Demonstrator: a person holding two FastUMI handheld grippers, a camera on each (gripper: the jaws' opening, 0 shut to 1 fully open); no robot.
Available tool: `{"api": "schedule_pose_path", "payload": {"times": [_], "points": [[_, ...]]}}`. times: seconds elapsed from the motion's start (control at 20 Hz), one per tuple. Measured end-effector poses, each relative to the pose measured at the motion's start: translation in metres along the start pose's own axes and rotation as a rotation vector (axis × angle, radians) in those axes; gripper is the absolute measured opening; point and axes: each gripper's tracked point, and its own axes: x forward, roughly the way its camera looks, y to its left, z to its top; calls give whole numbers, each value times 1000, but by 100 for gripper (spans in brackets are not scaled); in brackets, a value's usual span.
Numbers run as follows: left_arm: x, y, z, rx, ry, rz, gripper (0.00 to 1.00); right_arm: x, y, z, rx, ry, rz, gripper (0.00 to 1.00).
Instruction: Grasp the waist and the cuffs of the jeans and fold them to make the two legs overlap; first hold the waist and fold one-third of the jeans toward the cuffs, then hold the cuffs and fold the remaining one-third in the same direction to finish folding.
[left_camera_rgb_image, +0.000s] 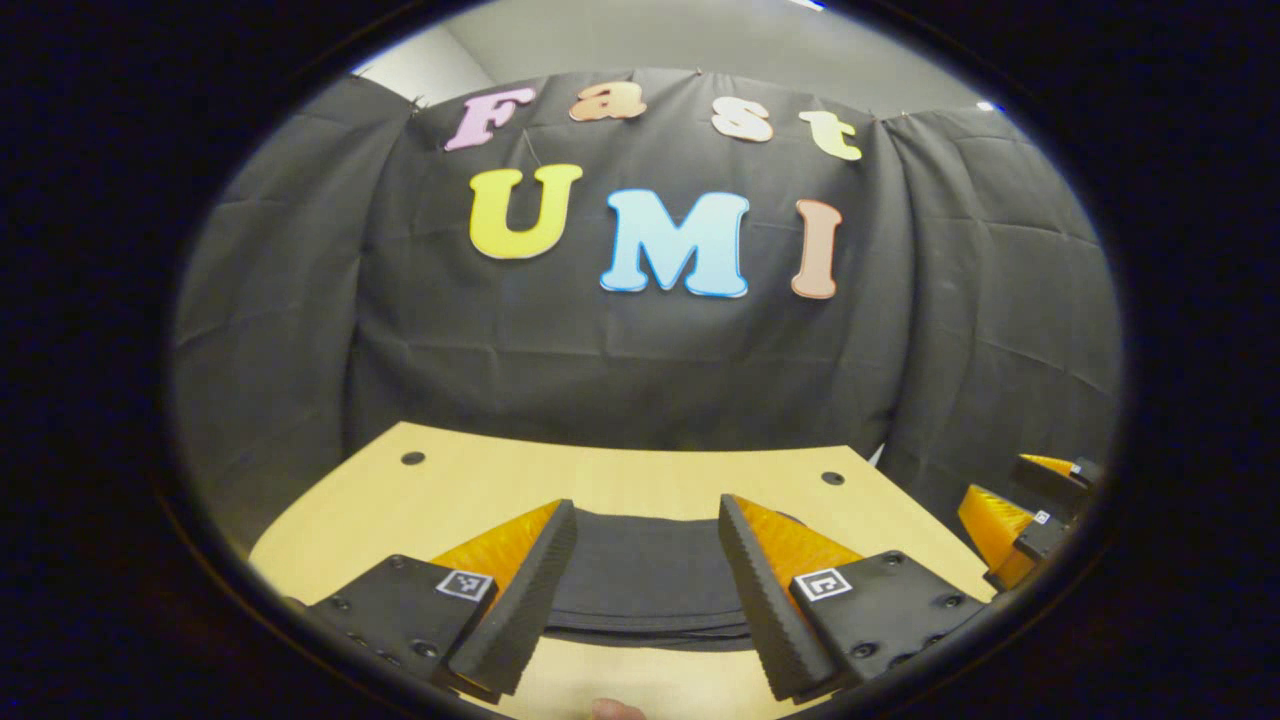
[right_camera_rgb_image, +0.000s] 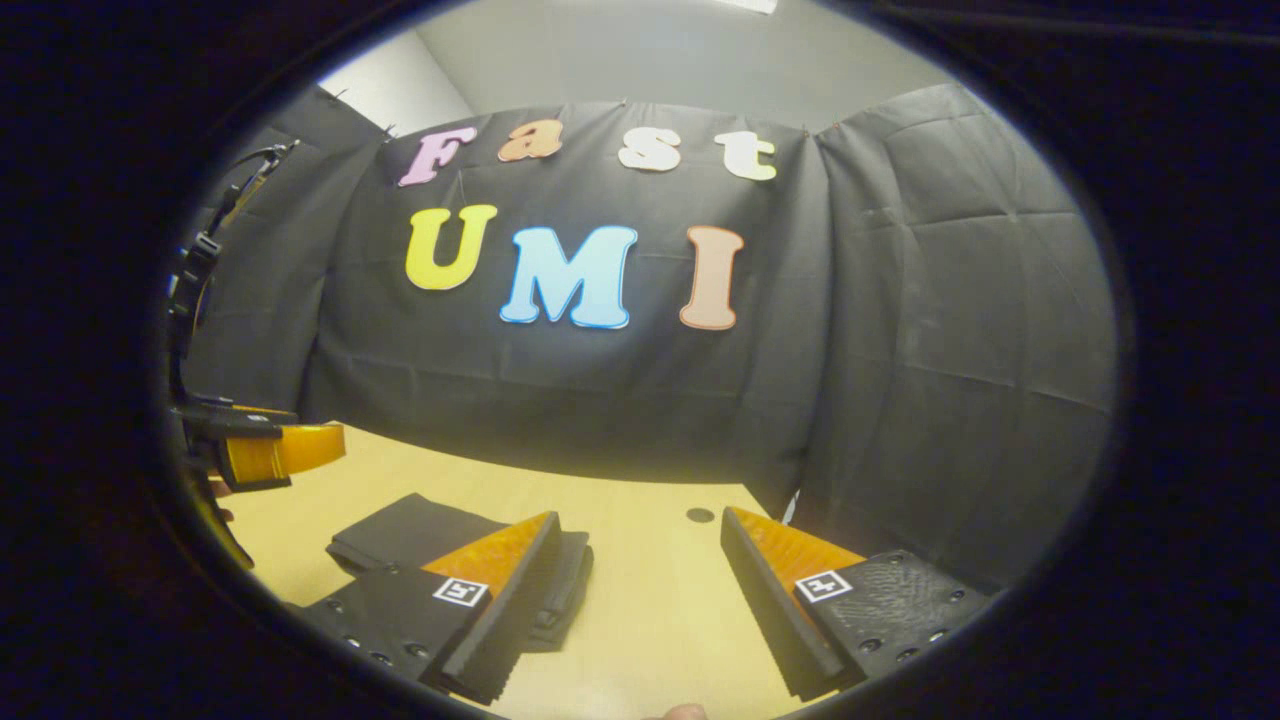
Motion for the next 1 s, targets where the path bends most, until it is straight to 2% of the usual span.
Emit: {"api": "schedule_pose_path", "payload": {"times": [0.25,0.45,0.7,0.75,0.8,1.0], "points": [[-24,31,28,122,-111,74,93,-6,12,17,-29,-43,8,95],[-34,45,39,60,-137,87,93,-11,19,38,-14,-81,12,94],[-46,61,55,32,-177,104,93,-29,19,63,-52,-151,-8,95],[-49,63,56,30,-181,107,97,-30,19,65,-46,-152,-3,95],[-51,62,55,30,-181,108,93,-33,17,68,-34,-155,-2,95],[-62,60,64,25,-212,124,93,-36,11,72,-1,-178,10,94]]}}
